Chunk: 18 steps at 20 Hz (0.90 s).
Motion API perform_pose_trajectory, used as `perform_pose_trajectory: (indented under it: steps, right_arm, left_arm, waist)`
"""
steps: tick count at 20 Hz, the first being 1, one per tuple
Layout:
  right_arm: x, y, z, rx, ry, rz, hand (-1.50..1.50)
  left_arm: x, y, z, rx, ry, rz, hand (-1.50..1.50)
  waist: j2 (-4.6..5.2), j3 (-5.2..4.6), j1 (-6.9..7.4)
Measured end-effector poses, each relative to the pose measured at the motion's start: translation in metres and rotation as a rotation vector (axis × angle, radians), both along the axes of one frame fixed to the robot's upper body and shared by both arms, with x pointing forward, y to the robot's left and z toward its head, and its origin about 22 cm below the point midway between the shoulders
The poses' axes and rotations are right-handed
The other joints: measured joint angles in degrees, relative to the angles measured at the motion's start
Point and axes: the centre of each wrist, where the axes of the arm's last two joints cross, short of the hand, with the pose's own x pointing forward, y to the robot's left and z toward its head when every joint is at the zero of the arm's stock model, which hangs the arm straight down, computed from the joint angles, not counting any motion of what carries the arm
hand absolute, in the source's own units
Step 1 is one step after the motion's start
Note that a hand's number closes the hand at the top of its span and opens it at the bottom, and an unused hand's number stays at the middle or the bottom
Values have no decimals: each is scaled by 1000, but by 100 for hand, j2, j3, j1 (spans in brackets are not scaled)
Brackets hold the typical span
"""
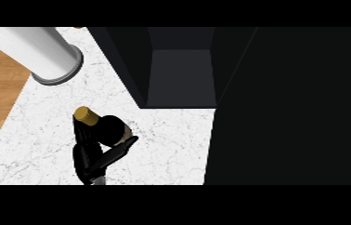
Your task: Pick up the wine, place it into the cabinet and close the cabinet
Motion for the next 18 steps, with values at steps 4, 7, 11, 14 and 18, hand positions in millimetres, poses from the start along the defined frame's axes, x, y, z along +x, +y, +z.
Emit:
perform_pose_trajectory:
  steps: [4,7,11,14,18]
  right_arm:
    - [0,-2,1,-5,0,-11,-150]
    - [1,-3,1,-9,0,-19,-150]
    - [1,-1,0,-2,-4,-9,-150]
    - [3,2,4,11,-7,-3,-150]
    - [3,-2,4,-6,-4,-19,-150]
  left_arm:
    - [1,4,-9,-16,-6,-2,-150]
    - [5,6,-14,-23,-21,-3,-150]
    - [10,4,-20,-53,-49,-16,150]
    - [13,1,-21,-76,-72,-54,150]
    - [15,1,-26,-40,-92,-117,150]
  waist:
    - [0,-1,1]
    - [0,-1,-1]
    - [1,-1,0]
    - [1,0,7]
    - [-4,6,-2]
